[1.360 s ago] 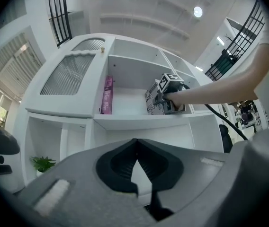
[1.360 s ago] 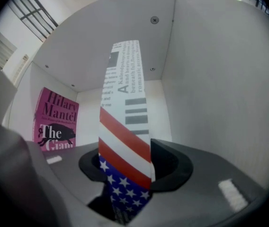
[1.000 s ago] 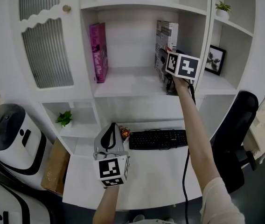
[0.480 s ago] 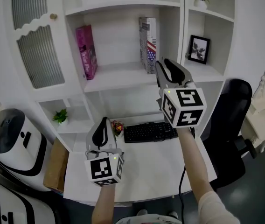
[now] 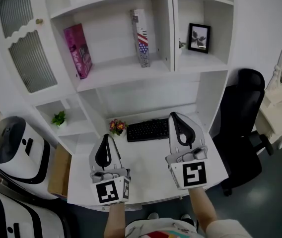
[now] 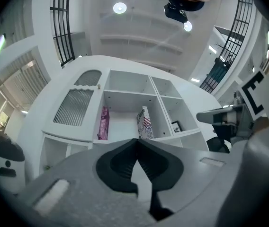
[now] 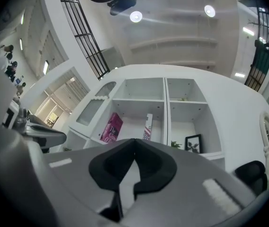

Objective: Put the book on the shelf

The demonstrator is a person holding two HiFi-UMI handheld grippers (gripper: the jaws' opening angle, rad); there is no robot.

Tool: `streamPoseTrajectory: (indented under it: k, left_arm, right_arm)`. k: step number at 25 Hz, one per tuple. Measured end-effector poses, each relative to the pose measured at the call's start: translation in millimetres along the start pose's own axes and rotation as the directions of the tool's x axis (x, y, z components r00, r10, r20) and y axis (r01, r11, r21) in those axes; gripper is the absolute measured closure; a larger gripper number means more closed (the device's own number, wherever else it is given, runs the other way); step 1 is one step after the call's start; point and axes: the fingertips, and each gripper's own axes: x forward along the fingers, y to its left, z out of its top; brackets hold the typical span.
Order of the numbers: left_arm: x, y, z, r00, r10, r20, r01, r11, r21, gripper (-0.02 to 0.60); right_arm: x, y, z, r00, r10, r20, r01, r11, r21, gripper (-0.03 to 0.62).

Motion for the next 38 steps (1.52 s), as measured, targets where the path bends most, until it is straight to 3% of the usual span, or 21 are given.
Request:
streamPoseTrajectory:
  k: [3,6,13,17,30,38]
  left_arm:
    - [-13,-10,-6,1.0,-0.017,0.015,0.017,0.999,-0.033,0.583]
    - [-24,-23,-16,0.999,-0.038,0.006,0.038,0.999,0.005,0.583]
    - [-37,-36,-58,0.994,-0.04,-0.097,0.042,0.999,0.015,0.583]
    - [-32,-40,-61,0.993,-0.045,-0.112,0.051,0.997,0.055,0.583]
    - [-19,-55,-65,0.992,-0.07,-0.108,0.075,0.996,0.044,0.583]
    - [-17,-47,-67,0.991,-0.058,-0.12,0.064,0.997,0.045,0.583]
  right_arm:
    - [-35,3,-24,0.998,-0.017,-0.06,0.021,0.998,0.061,0.594]
    - [-72,3,-57,0.989,-0.014,-0.15,0.024,0.998,0.065,0.594]
    - [-103,-3,-110,0.957,-0.044,-0.288,0.078,0.991,0.11,0.594]
    - [-100,1,-117,0.953,-0.033,-0.3,0.07,0.991,0.113,0.594]
    - [-90,2,-113,0.953,-0.019,-0.303,0.043,0.996,0.072,0.594]
    - [-93,-9,-118,0.948,-0.052,-0.314,0.082,0.993,0.084,0.594]
